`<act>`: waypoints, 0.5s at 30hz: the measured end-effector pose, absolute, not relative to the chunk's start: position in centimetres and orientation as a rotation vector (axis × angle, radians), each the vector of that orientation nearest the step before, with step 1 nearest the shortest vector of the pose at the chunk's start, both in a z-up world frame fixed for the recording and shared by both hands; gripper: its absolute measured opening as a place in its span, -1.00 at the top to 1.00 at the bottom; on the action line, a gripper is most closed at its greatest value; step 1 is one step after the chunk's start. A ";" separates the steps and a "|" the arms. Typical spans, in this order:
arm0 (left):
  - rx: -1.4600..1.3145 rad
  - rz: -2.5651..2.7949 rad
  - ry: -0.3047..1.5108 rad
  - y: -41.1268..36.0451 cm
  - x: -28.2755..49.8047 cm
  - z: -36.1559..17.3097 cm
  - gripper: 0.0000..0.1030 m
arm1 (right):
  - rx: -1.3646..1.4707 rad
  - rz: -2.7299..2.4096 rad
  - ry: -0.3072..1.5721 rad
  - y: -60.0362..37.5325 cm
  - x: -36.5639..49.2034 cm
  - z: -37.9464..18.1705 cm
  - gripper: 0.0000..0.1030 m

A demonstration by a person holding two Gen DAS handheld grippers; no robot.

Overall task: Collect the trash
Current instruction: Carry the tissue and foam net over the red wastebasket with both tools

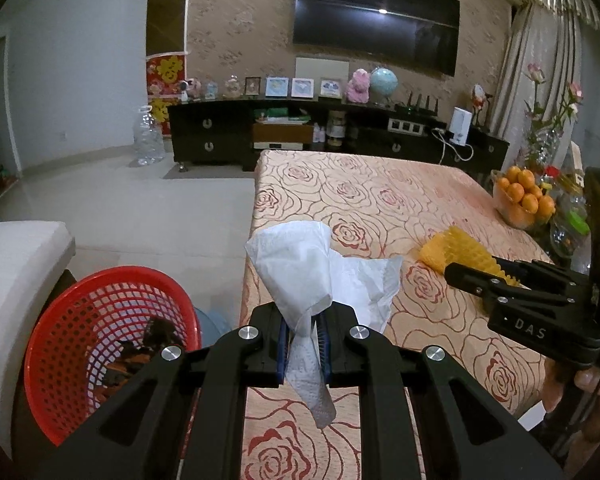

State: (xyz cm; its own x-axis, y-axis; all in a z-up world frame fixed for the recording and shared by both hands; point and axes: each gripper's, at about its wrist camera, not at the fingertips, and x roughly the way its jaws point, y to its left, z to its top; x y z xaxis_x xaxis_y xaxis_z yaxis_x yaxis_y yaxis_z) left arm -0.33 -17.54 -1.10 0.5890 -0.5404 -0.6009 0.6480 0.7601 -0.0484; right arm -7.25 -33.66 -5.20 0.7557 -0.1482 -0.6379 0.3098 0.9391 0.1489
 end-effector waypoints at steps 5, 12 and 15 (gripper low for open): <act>0.164 -0.682 0.628 -16.7 -0.1 -0.8 0.78 | 0.248 -0.237 0.658 -33.0 -7.0 -4.6 0.18; 0.140 -0.656 0.614 -15.1 0.6 -0.2 0.78 | 0.240 -0.212 0.649 -31.8 -6.3 -4.0 0.18; 0.126 -0.643 0.612 -14.4 0.8 0.1 0.78 | 0.237 -0.202 0.647 -31.4 -6.0 -3.9 0.18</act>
